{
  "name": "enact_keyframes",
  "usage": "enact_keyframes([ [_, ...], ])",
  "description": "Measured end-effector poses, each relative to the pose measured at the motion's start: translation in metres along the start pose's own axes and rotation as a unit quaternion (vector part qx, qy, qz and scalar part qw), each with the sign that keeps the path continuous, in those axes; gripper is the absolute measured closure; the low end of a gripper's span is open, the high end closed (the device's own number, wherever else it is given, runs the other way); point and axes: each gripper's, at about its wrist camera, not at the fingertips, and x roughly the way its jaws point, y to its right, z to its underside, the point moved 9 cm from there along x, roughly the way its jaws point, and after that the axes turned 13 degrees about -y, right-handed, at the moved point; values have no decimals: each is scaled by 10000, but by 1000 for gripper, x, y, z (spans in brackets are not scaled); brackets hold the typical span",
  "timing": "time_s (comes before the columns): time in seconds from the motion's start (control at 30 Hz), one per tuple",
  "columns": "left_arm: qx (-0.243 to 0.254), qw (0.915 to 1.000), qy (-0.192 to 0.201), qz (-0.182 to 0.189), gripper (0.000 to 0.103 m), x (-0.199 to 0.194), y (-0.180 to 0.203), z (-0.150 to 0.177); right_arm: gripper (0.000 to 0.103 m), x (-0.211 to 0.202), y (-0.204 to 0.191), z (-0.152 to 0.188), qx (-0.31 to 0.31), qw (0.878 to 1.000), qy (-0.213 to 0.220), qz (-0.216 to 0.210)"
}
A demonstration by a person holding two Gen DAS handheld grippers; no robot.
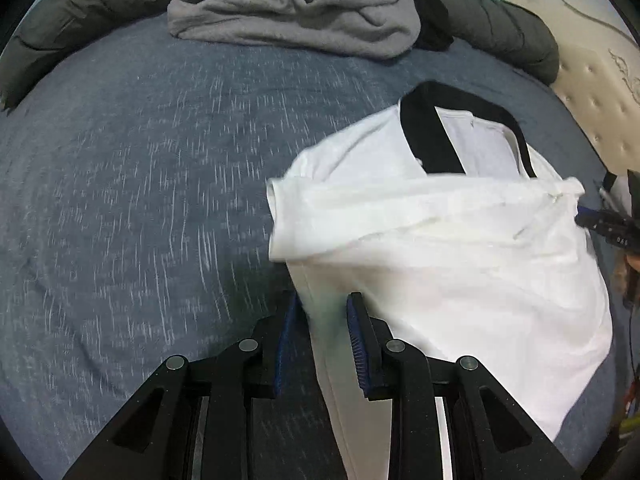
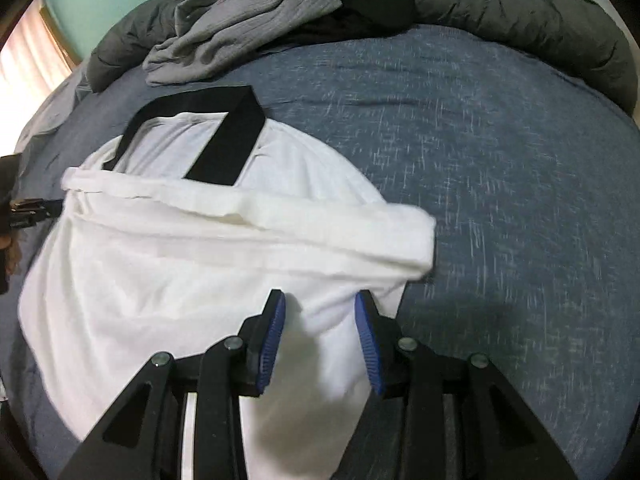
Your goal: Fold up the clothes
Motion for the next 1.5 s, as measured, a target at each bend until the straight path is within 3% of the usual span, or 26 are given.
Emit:
enact_keyframes([
  [0.27,-249,9991,322,-101,75,1,-17,-33,67,5,12,-37,170,9984,459,290],
  [0.53,-519,9975,473,-94,75,6,-31,-59,67,5,25,-60,224,9964,548,600],
  [0.83,-589,9964,596,-120,73,7,-29,-58,67,-4,26,-53,180,9952,742,616],
  [1.07,-672,9957,622,-162,66,-1,-34,-58,67,-16,27,-48,32,9939,776,784],
  [1.2,-692,9954,631,-181,64,-6,-36,-60,66,-32,32,-48,162,9931,1052,487],
  [1.33,-738,9950,662,-115,64,-12,-39,-60,57,-53,55,-47,637,9880,1401,87],
  [1.43,-691,9954,661,-110,62,-14,-39,-60,56,-55,69,-42,846,9869,1373,-85],
  [1.5,-645,9958,640,-73,61,-13,-38,-61,56,-44,70,-37,779,9907,1104,-176],
])
